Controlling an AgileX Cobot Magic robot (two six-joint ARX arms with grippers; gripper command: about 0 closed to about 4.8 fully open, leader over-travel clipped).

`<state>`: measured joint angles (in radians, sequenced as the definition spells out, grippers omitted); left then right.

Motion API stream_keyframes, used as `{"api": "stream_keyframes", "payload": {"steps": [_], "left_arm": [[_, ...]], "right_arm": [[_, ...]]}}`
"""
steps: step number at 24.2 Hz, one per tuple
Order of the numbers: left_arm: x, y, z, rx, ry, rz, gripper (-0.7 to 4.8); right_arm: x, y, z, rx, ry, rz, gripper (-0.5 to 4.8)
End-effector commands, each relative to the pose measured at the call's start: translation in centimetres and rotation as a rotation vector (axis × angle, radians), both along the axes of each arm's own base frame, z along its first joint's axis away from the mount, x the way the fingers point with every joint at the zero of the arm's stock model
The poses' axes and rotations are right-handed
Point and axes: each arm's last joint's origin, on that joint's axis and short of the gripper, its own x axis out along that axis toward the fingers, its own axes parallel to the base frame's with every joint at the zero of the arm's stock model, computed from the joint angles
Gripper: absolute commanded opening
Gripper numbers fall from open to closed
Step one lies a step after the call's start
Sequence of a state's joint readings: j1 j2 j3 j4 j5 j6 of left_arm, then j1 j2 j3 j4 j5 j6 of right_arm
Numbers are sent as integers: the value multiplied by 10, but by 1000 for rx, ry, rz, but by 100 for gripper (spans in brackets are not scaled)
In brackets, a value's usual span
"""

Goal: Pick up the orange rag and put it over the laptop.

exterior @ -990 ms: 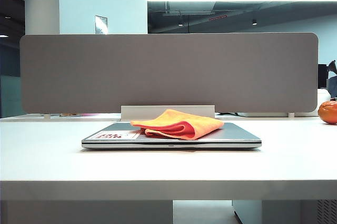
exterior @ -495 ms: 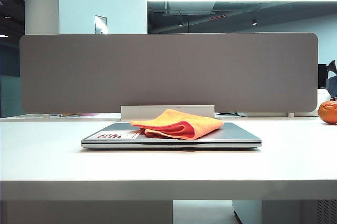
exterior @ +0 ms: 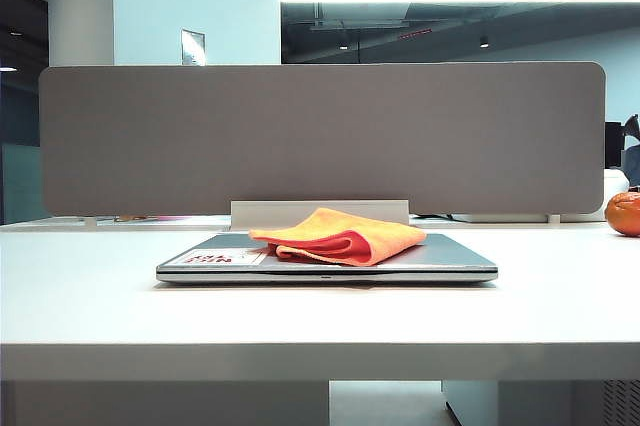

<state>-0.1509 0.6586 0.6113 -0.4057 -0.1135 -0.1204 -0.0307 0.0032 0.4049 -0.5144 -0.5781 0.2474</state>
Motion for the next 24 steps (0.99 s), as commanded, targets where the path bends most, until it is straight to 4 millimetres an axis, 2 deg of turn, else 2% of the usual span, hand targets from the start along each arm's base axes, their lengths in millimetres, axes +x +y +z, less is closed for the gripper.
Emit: {"api": "stream_keyframes", "payload": {"steps": [1, 4, 6, 15, 19, 24], "left_arm": [[-10, 6, -23, -13, -80, 30, -5], [-20, 14, -57, -56, -106, 104, -5], [-24, 19, -73, -84, -132, 144, -5], [-40, 27, -124, -90, -213, 198, -5], [-46, 28, -131, -91, -181, 186, -5], [-49, 26, -125, -79, -257, 152, -5]], "right_arm": [[-1, 0, 3, 2, -18, 0, -5], [-1, 0, 3, 2, -18, 0, -5], [-1, 0, 3, 2, -18, 0, -5], [-1, 0, 3, 2, -18, 0, -5], [-1, 0, 3, 2, -18, 0, -5], [-1, 0, 3, 2, -18, 0, -5]]}}
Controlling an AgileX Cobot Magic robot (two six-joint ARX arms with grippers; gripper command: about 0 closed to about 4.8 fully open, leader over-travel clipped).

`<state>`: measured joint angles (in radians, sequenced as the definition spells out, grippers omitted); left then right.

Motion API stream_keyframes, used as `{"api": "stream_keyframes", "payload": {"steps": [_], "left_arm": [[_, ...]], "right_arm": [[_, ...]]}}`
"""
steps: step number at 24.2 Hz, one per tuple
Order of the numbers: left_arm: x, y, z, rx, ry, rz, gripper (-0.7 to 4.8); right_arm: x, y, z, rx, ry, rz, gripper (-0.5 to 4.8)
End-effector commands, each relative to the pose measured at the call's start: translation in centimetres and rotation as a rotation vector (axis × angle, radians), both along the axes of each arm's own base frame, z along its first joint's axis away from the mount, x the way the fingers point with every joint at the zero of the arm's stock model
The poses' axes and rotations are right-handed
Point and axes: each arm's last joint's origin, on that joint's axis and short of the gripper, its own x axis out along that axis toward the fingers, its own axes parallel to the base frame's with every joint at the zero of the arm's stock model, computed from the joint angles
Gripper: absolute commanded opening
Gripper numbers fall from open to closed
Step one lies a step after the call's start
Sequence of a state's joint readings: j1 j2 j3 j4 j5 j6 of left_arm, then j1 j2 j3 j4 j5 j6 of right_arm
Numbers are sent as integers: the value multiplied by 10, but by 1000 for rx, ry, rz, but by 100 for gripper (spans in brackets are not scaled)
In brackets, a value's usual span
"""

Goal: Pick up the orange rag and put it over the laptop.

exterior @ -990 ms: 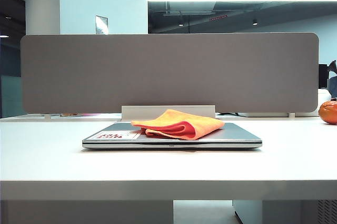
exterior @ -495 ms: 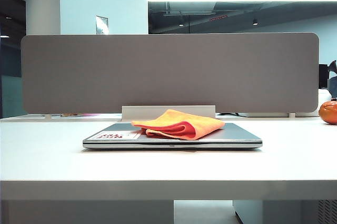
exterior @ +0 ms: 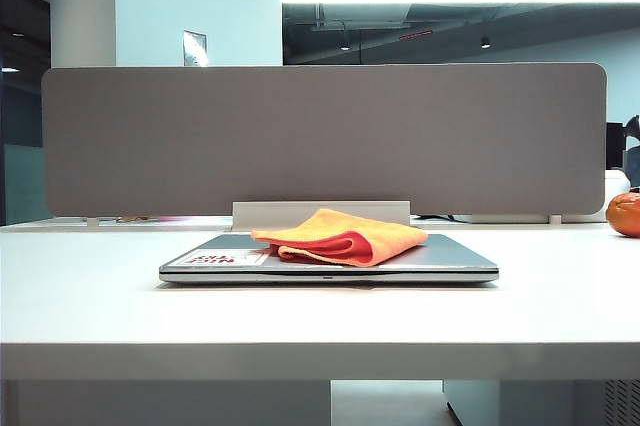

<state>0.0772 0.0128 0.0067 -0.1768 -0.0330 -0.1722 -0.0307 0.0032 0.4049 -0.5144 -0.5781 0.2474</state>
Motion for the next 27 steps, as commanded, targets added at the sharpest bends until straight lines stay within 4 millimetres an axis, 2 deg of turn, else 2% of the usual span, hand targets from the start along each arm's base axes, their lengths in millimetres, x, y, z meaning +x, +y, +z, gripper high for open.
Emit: {"api": "stream_keyframes", "payload": {"steps": [1, 16, 18, 20, 23, 27], "left_arm": [[-1, -1, -1, 13, 15, -17, -5], [0, -2, 0, 18, 1, -36, -5], [0, -2, 0, 18, 1, -36, -5], [0, -2, 0, 18, 1, -36, -5], [0, -2, 0, 18, 1, -37, -5], [0, -2, 0, 18, 1, -36, -5]], "right_arm": [[-1, 0, 3, 2, -18, 0, -5], [-1, 0, 3, 2, -19, 0, -5], [-1, 0, 2, -38, -41, 0, -5], [3, -1, 0, -37, -57, -49, -5], [19, -2, -17, -11, -109, -69, -5], [29, -5, -36, 30, -84, -151, -5]]}}
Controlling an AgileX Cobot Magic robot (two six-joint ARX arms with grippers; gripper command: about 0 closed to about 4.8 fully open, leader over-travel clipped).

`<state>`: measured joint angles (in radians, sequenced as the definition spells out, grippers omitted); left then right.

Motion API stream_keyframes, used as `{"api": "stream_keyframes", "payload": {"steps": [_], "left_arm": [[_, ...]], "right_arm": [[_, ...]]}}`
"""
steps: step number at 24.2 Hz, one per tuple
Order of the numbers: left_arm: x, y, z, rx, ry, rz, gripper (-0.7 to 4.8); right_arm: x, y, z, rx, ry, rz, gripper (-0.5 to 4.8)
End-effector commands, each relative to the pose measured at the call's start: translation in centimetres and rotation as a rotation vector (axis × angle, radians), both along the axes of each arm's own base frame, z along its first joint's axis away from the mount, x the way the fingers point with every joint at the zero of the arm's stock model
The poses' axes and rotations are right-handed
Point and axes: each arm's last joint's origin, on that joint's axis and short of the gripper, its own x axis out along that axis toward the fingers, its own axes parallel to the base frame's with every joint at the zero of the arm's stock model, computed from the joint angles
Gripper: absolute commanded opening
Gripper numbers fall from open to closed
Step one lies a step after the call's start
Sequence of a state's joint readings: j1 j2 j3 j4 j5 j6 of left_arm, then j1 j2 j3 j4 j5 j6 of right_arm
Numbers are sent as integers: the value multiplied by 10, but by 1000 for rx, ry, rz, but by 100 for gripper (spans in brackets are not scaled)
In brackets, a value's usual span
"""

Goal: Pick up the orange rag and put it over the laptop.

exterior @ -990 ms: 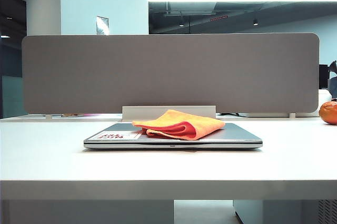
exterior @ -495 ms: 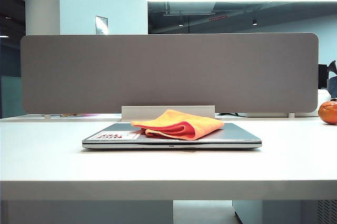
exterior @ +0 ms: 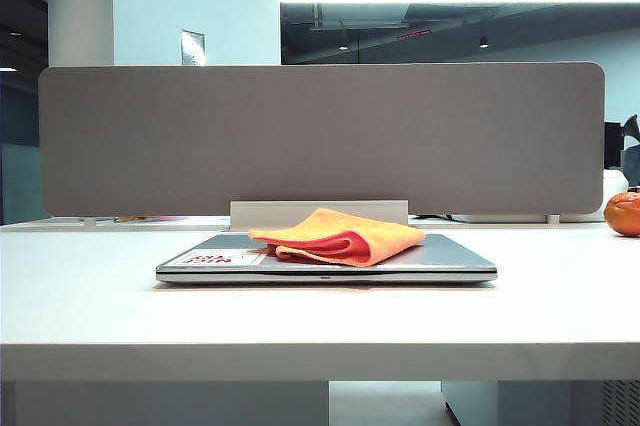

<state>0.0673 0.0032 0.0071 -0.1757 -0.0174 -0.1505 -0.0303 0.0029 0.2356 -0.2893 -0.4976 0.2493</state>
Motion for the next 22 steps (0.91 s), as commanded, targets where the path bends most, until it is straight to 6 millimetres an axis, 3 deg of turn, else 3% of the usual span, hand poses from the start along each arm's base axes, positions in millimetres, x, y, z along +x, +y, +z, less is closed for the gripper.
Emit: {"api": "stream_keyframes", "payload": {"steps": [1, 7, 11, 22], "left_arm": [[0, 0, -1, -1, 11, -7, -5], [0, 0, -1, -1, 11, -7, -5], [0, 0, -1, -1, 11, -7, -5], [0, 0, -1, -1, 11, -7, -5]], "right_arm": [[8, -3, -11, 39, -24, -119, -5], [16, -3, -31, 21, 3, -395, -5], [21, -2, -49, 36, 13, -416, -5], [23, -10, -62, -21, 68, -497, -5]]}}
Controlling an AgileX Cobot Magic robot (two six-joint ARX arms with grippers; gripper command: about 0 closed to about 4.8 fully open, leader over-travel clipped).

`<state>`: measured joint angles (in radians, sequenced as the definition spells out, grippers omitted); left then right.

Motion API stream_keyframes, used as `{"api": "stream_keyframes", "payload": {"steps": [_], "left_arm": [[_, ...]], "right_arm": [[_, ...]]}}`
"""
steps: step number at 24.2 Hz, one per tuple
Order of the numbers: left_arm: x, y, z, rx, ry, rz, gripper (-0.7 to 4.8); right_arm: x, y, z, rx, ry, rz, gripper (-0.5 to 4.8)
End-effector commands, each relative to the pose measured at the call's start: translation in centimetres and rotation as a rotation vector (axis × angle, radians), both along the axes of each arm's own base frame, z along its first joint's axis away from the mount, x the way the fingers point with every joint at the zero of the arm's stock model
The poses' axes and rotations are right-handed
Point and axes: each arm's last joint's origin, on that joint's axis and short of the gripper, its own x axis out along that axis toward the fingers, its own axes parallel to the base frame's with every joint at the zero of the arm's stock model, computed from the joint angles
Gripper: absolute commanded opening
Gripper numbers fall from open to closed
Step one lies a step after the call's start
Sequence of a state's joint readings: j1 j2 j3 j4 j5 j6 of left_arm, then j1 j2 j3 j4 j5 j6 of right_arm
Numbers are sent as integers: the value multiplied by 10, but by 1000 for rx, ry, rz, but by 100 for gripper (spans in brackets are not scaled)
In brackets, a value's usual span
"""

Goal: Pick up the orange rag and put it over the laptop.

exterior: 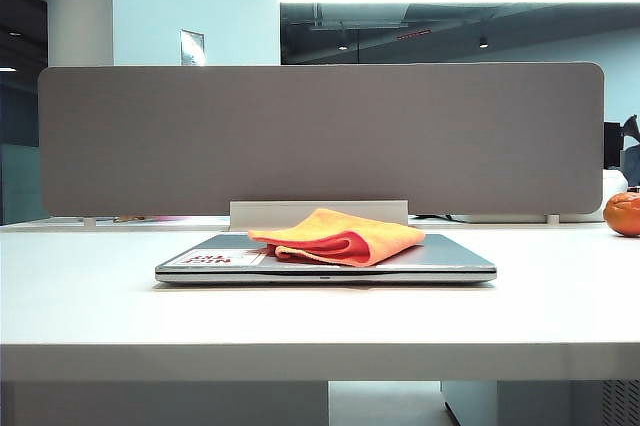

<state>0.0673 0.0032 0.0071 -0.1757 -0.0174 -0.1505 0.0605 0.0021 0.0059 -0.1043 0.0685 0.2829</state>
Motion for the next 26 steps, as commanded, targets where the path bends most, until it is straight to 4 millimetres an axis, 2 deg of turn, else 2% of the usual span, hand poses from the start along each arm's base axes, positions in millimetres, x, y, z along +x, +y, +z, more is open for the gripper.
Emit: {"api": "stream_keyframes", "payload": {"steps": [1, 26], "left_arm": [[0, 0, -1, -1, 11, -7, -5], [0, 0, -1, -1, 11, -7, -5]], "right_arm": [[0, -3, -7, -24, 54, -30, -5], [-1, -3, -9, -51, 82, -16, -5]]}}
